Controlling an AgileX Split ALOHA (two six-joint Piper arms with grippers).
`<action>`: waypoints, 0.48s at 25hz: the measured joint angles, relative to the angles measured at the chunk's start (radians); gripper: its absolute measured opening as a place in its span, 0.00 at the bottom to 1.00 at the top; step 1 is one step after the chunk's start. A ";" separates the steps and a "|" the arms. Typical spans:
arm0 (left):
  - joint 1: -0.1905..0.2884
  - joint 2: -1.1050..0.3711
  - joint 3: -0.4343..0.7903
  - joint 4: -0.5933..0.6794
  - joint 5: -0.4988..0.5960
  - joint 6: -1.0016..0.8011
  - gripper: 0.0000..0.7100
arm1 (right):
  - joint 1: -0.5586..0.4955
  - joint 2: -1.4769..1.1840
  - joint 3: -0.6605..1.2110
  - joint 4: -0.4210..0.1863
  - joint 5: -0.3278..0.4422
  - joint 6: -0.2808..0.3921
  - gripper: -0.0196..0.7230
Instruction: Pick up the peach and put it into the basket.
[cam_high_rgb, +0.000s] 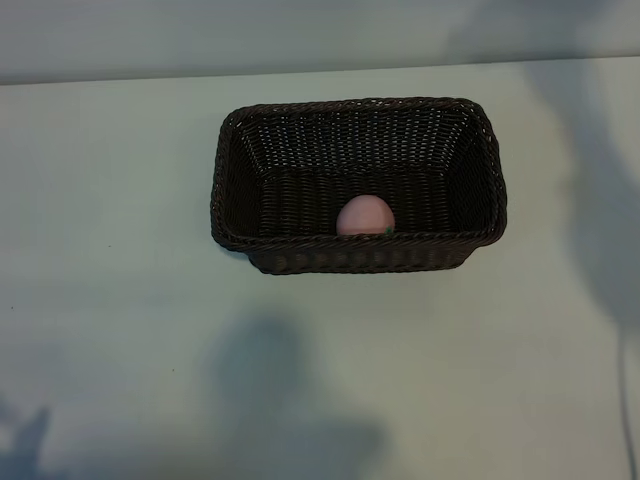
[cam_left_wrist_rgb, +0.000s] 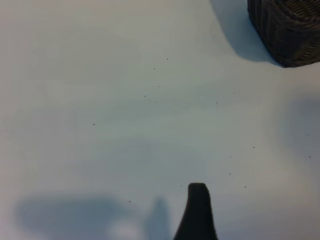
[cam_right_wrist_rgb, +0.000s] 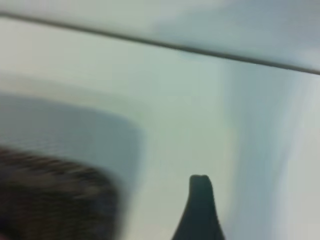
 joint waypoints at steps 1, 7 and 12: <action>0.000 0.000 0.000 0.000 0.000 0.000 0.84 | -0.042 0.000 0.000 0.000 0.000 -0.007 0.78; 0.000 0.000 0.000 0.000 0.000 0.000 0.84 | -0.222 -0.002 0.003 0.000 0.002 -0.032 0.78; 0.000 0.000 0.000 0.000 0.000 0.000 0.84 | -0.263 -0.072 0.092 0.021 0.002 -0.049 0.78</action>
